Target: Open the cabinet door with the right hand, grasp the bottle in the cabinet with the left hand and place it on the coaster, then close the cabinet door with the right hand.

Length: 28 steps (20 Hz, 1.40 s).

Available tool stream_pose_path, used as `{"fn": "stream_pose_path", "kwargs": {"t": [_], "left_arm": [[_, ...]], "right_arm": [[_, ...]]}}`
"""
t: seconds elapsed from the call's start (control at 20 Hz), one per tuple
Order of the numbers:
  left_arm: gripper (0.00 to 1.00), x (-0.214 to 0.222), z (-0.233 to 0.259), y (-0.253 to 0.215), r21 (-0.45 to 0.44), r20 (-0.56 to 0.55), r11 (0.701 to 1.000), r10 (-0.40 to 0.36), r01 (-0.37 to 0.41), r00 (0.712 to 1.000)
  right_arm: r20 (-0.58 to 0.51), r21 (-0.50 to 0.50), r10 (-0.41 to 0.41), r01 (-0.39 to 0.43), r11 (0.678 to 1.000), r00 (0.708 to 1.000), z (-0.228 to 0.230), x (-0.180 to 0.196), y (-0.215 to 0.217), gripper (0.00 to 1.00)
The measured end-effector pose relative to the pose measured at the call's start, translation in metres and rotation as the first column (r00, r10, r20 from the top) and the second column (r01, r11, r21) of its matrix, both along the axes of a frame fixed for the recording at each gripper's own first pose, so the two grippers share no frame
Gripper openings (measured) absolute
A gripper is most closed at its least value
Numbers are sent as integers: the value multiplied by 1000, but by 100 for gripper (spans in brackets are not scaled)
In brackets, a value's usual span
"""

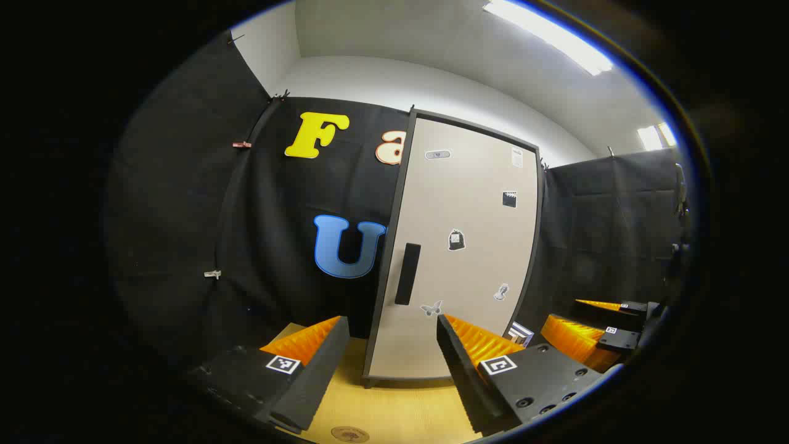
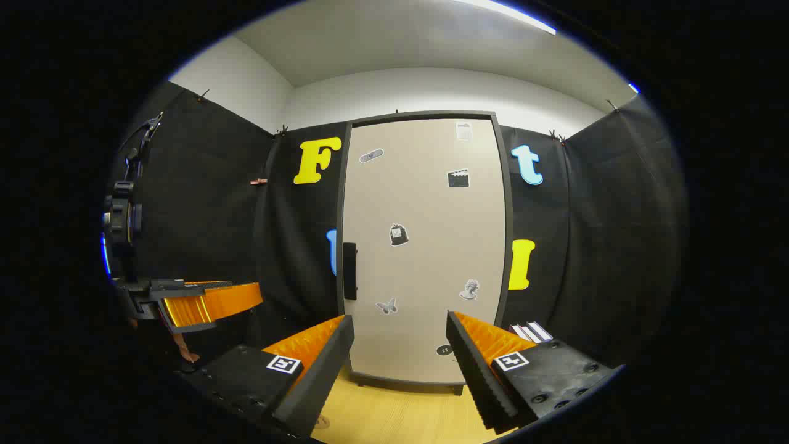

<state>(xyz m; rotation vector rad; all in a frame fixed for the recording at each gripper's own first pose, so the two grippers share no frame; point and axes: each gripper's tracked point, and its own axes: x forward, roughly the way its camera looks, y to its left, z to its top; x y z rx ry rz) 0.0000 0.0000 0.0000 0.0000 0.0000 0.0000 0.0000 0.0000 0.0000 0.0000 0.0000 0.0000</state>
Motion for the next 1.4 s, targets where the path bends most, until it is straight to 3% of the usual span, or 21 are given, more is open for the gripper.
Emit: {"fn": "stream_pose_path", "kwargs": {"t": [0.95,1.4], "left_arm": [[90,-5,-3,9,67,-19,998,-14,15,1000],[90,-16,8,43,115,17,993,10,-12,1000]], "right_arm": [[2,0,-16,16,1000,1000,3,-11,21,98],[-23,-5,1,-1,1000,1000,-6,11,56,98]]}}
